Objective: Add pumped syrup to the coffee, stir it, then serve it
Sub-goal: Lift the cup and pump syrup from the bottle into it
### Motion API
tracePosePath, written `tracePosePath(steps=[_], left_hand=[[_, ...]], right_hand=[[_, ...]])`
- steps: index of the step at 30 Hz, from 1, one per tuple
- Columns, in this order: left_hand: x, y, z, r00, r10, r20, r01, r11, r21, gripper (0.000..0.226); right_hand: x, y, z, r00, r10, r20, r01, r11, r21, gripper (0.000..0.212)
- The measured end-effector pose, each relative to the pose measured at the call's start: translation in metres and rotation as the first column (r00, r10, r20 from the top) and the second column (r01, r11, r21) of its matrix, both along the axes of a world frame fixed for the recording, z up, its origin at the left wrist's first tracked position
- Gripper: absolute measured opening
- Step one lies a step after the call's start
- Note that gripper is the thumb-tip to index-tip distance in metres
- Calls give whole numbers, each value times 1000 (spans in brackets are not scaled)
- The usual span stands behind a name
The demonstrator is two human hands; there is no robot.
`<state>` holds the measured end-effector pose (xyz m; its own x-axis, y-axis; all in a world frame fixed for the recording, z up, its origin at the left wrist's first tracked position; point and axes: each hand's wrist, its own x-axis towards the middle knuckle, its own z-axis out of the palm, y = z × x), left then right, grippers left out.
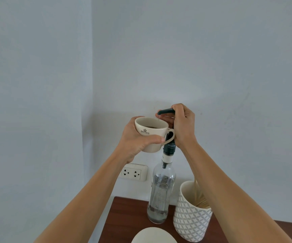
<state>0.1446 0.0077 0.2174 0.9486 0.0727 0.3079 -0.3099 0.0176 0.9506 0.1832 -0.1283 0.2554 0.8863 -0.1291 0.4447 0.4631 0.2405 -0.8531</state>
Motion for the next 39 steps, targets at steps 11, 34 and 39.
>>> tracePosePath(steps=[11, 34, 39], left_hand=[[1, -1, -5, 1000, -1, -9, 1, 1000, -6, 91], [-1, 2, 4, 1000, 3, -3, -3, 1000, -2, 103], [1, 3, 2, 1000, 3, 1, -3, 1000, 0, 103]], right_hand=[[2, -2, -5, 1000, -20, 16, 21, 999, -43, 21], [-7, 5, 8, 1000, 5, -31, -6, 1000, -9, 27], [-8, 5, 7, 1000, -27, -17, 26, 999, -34, 28]])
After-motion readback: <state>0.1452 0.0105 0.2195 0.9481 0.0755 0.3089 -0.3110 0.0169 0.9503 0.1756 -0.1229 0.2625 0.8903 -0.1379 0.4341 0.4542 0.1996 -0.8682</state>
